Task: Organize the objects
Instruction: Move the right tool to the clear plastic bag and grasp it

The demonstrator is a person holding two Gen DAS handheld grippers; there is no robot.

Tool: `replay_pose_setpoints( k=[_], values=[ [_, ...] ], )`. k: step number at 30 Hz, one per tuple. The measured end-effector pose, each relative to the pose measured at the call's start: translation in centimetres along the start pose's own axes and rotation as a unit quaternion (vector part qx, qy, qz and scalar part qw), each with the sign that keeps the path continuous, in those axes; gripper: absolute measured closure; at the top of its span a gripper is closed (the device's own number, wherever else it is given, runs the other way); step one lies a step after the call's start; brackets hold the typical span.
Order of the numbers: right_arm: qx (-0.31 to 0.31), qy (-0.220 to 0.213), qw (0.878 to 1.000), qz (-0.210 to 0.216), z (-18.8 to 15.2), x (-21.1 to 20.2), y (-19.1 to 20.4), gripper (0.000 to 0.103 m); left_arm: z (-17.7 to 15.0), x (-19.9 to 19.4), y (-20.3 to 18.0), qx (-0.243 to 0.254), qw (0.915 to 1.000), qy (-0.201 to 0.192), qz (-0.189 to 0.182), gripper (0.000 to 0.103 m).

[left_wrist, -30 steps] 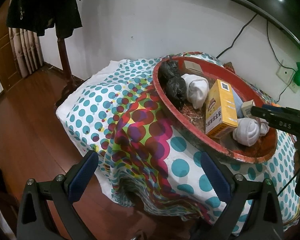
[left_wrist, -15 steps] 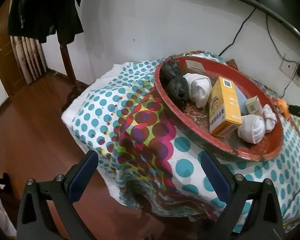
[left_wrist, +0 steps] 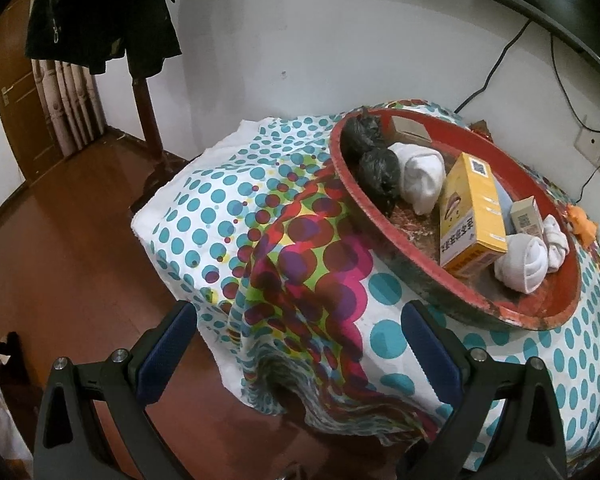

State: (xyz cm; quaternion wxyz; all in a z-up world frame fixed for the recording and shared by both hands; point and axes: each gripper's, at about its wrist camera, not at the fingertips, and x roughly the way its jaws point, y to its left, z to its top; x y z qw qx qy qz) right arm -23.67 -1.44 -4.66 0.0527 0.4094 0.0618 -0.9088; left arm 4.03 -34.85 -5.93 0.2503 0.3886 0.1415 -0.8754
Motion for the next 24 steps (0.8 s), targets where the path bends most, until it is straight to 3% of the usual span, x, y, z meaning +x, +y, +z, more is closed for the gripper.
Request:
replay_pose_setpoints(
  k=[6,14,20,24],
  values=[
    [0.025,0.003,0.999,-0.026,1.4,3.0,-4.0,0.049,-0.2,0.6,0.0,0.0,1.0,0.008,0.004,0.001],
    [0.057,0.001,0.998,-0.017,6.2,7.8,-7.7,0.049,-0.4,1.1,0.9,-0.022,0.9993,0.01,0.028,0.001],
    [0.057,0.011,0.998,-0.028,8.5,11.6,-8.5,0.048,-0.7,2.3,2.2,-0.048,0.9971,0.049,0.034,0.001],
    [0.048,0.017,0.998,-0.027,8.9,12.7,-8.4,0.049,-0.6,2.2,2.6,-0.049,0.9962,0.051,0.051,0.001]
  ],
)
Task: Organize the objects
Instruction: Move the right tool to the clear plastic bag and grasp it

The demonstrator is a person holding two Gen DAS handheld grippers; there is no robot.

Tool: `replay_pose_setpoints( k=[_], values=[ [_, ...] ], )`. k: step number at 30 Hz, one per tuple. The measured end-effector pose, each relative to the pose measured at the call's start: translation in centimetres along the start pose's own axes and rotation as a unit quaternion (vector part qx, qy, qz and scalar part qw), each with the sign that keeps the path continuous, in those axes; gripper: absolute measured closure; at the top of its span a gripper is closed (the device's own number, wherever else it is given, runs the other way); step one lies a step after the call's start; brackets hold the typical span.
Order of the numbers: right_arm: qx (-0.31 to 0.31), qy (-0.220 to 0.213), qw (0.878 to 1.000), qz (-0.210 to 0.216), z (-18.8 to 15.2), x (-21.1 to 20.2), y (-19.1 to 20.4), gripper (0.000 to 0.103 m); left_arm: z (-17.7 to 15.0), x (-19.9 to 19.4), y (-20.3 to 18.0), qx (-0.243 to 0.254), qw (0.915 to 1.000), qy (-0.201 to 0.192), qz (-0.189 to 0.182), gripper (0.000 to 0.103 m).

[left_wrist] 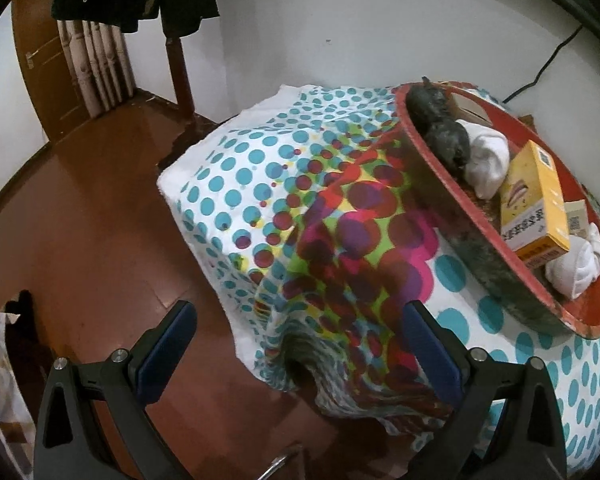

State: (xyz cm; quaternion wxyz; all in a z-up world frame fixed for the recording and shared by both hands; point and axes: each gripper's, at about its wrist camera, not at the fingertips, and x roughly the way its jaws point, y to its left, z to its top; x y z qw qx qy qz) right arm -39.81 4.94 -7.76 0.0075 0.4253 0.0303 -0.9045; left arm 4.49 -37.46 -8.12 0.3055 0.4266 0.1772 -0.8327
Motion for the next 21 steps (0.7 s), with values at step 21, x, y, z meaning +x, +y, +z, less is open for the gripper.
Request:
replay_pose_setpoints(
  k=[21],
  values=[
    [-0.072,0.015,0.997,0.031,1.6,2.8,1.8,0.034,2.4,-3.4,-4.6,0.073,0.9966,-0.038,-0.005,0.001]
  ],
)
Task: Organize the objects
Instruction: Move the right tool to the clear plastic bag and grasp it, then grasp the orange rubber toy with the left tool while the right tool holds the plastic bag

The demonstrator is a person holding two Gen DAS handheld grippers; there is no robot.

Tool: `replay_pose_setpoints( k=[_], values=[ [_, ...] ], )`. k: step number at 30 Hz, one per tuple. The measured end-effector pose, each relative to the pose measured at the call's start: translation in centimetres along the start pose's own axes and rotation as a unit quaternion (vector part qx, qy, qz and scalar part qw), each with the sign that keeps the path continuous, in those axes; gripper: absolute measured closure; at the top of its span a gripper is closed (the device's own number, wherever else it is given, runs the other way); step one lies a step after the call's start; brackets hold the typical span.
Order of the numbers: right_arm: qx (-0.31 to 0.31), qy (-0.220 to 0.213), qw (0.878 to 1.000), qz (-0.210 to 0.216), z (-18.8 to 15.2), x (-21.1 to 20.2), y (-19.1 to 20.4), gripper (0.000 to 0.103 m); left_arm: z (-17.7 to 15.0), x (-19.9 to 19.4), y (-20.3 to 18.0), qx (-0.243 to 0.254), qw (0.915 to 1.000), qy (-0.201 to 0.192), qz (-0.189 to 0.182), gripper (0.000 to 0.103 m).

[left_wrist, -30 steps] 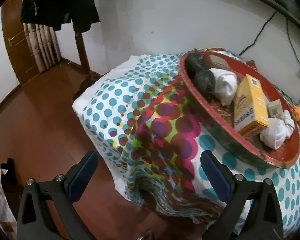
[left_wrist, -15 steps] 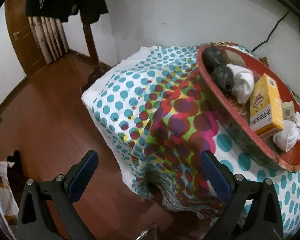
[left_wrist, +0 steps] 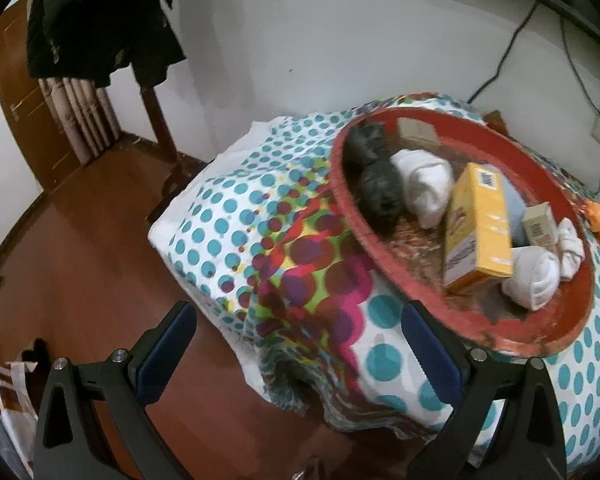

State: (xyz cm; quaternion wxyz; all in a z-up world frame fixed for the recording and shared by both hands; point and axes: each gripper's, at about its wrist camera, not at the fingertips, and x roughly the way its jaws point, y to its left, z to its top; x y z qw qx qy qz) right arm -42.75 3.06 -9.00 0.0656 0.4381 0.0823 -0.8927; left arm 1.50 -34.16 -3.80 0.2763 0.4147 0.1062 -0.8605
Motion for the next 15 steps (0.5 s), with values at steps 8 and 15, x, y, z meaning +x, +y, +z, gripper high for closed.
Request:
replay_pose_setpoints(
  k=[8,15],
  values=[
    [0.003,-0.013,1.0,-0.003,-1.1,-0.7,0.4,0.065,1.5,-1.3,-2.9,0.019,0.9993,-0.016,-0.028,0.001],
    [0.02,-0.014,1.0,0.015,-3.9,-2.3,-0.1,0.066,3.1,-2.7,-8.8,0.077,0.994,-0.022,-0.074,0.001]
  ],
)
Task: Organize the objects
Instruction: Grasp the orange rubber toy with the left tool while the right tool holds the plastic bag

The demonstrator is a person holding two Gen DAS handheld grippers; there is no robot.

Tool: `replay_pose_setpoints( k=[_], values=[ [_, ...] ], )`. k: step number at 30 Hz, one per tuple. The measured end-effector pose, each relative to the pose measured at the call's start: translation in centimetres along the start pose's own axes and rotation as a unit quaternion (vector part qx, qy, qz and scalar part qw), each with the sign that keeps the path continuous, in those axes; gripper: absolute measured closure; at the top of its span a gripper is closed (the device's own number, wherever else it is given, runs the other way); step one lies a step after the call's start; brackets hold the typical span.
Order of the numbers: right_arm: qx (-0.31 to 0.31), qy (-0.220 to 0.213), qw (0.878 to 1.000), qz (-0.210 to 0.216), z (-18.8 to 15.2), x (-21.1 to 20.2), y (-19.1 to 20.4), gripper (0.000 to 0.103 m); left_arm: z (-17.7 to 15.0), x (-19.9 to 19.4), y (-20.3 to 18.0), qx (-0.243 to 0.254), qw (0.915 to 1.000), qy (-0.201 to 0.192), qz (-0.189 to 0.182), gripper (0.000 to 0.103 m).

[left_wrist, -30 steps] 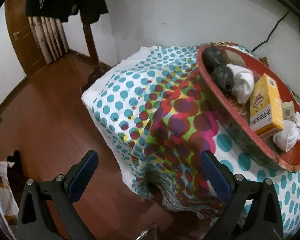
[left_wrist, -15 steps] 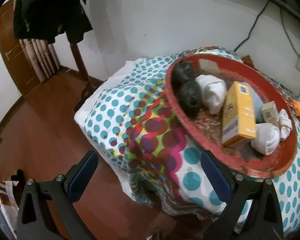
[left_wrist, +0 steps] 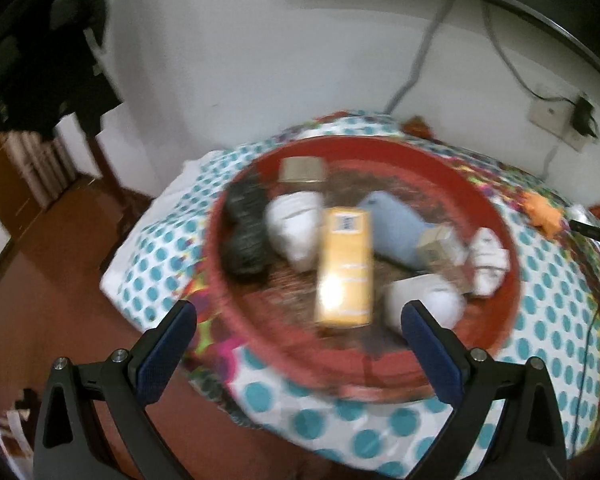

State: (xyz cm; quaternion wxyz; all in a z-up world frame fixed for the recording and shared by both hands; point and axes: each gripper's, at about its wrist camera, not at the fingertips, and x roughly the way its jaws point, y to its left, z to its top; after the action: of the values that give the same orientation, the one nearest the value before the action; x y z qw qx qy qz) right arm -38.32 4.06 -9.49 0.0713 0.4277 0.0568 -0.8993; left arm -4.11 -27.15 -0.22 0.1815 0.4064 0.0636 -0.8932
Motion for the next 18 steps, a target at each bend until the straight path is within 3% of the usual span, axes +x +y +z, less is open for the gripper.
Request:
replay_pose_setpoints(
  k=[7,11,18],
  values=[
    [0.005,0.001,1.0,-0.002,-3.7,-2.7,0.9,0.066,1.7,-0.4,-8.3,0.069,0.9965,-0.006,-0.046,0.001],
    [0.011,0.001,1.0,-0.009,-6.6,-6.6,-2.9,0.066,2.5,-0.1,-13.5,0.092,0.9923,0.007,-0.082,0.001],
    [0.014,0.001,1.0,-0.008,-9.3,-9.1,-5.0,0.066,3.9,1.1,-20.5,0.089,0.988,0.037,-0.121,0.001]
  ],
)
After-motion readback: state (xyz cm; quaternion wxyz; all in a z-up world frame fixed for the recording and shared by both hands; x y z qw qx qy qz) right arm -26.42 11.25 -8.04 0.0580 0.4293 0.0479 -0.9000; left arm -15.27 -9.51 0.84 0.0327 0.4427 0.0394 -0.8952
